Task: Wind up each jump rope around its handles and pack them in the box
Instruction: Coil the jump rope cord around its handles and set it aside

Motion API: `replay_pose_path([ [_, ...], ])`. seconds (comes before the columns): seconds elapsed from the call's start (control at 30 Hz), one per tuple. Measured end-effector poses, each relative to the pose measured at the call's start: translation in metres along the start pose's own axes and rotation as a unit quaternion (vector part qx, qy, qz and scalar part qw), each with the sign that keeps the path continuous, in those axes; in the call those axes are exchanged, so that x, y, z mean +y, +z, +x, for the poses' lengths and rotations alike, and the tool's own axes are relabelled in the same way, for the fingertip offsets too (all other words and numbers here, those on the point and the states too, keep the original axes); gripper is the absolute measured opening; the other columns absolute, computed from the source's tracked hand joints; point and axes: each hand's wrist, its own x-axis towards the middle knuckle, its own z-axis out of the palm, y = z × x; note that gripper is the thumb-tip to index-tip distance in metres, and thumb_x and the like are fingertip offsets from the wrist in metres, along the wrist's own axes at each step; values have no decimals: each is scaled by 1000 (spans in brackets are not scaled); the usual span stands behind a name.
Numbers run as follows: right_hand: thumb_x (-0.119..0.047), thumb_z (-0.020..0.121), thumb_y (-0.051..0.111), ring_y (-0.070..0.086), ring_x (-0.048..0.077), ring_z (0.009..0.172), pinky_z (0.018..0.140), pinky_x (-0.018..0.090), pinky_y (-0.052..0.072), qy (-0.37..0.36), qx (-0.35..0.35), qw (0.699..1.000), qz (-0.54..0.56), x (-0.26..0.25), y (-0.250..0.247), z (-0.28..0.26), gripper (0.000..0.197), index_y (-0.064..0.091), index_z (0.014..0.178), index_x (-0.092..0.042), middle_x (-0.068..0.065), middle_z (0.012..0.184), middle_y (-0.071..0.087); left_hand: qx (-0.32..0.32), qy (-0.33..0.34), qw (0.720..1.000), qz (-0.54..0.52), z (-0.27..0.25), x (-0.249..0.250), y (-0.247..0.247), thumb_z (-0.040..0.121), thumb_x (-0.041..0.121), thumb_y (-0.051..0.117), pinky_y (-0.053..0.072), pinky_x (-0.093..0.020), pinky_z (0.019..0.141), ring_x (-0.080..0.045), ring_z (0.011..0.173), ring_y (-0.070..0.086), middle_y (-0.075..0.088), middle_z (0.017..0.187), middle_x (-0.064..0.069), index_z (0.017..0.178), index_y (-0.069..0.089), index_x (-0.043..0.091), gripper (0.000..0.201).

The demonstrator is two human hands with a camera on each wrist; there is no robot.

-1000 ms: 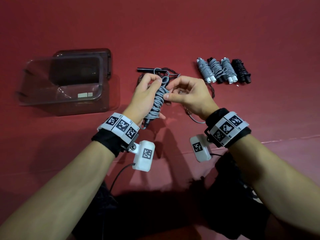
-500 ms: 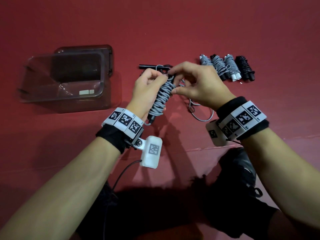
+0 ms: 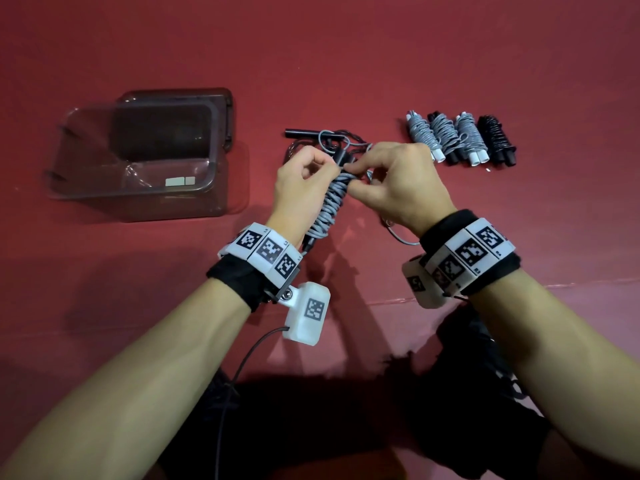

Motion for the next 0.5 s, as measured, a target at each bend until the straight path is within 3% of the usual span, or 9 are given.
replay_pose_path([
  [0.07,-22,75,78,58,1,57,64,13,41,45,-15,998,29,1,1,1,12,82,86,-24,-23,70,62,-6,9,1000,3,0,-4,0,91,19,68,38,-19,60,1,58,47,55,60,18,85,69,14,8],
  [0.17,-20,79,84,58,4,49,58,13,44,105,-78,989,68,5,-6,3,13,81,88,-28,-20,55,64,-30,41,998,45,3,-8,-3,99,27,65,38,-12,64,8,65,51,60,72,17,89,67,17,14],
  [0.3,-9,82,83,56,1,45,50,15,45,169,-100,963,184,6,-9,1,14,73,88,-16,-11,58,65,-45,79,992,87,4,-11,-2,102,26,60,37,-9,65,11,68,51,61,81,14,96,66,13,15],
  [0.4,1,85,77,67,11,59,56,27,58,294,-65,885,354,0,0,-1,20,60,90,-9,3,70,66,-46,111,988,101,7,-9,-1,102,27,60,33,-12,64,10,66,49,59,82,15,96,63,15,14],
  [0.5,-9,89,74,72,19,77,65,31,61,376,-61,803,459,-9,6,-5,9,65,91,-9,5,77,73,-34,135,985,104,9,-5,-1,102,31,60,34,-16,67,6,72,48,56,88,15,94,60,19,14],
])
